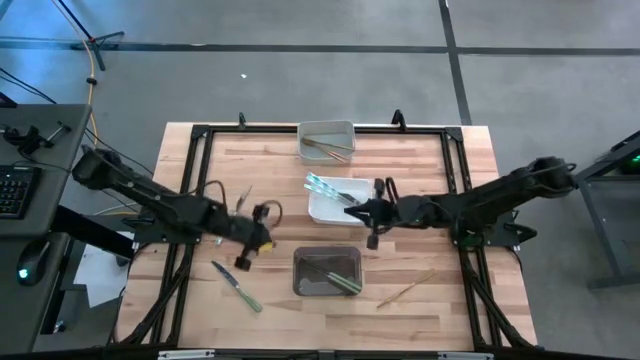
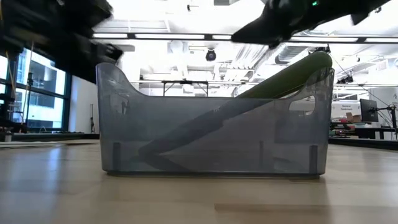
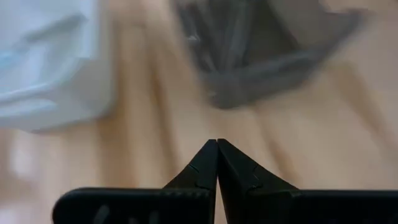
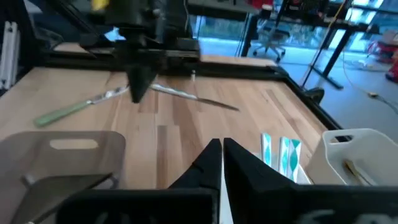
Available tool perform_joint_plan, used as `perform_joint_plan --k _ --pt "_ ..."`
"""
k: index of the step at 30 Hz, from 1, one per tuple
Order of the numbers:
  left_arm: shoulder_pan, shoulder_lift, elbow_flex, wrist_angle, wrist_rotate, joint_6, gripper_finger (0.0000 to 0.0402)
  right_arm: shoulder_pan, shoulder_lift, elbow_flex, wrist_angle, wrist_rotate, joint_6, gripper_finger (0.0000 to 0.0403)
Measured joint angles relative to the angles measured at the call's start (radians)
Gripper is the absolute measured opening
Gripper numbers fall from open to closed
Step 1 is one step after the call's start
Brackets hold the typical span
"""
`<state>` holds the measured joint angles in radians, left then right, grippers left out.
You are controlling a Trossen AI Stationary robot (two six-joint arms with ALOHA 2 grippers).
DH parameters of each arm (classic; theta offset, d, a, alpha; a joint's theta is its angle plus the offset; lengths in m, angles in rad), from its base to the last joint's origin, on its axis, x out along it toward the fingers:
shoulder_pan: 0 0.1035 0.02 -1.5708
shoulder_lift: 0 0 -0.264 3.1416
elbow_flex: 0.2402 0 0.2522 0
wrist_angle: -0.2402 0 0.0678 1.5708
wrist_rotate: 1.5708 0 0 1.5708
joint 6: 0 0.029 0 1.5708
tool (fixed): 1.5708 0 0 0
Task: Sort silverware by color (type)
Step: Put the light green table knife into the black bin
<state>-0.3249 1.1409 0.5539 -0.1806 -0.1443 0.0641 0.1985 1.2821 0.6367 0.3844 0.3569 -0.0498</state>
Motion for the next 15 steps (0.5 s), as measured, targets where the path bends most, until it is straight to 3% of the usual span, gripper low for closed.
perform_joint_plan --k 6,10,15 --pt "-0.227 0.067 0.170 -0.334 0.003 -0.303 0.0014 0.073 -0.029 -0.015 0.001 0.056 -0.017 0.0000" --pt "-0.335 0.141 0.208 -0.361 0.022 -0.471 0.0041 0.091 -0.025 -0.014 0.000 0.059 -0.033 0.0000" --pt "-0.414 0.280 0.230 -0.296 0.075 -0.557 0.0084 0.093 -0.025 -0.014 0.001 0.060 -0.028 0.0000"
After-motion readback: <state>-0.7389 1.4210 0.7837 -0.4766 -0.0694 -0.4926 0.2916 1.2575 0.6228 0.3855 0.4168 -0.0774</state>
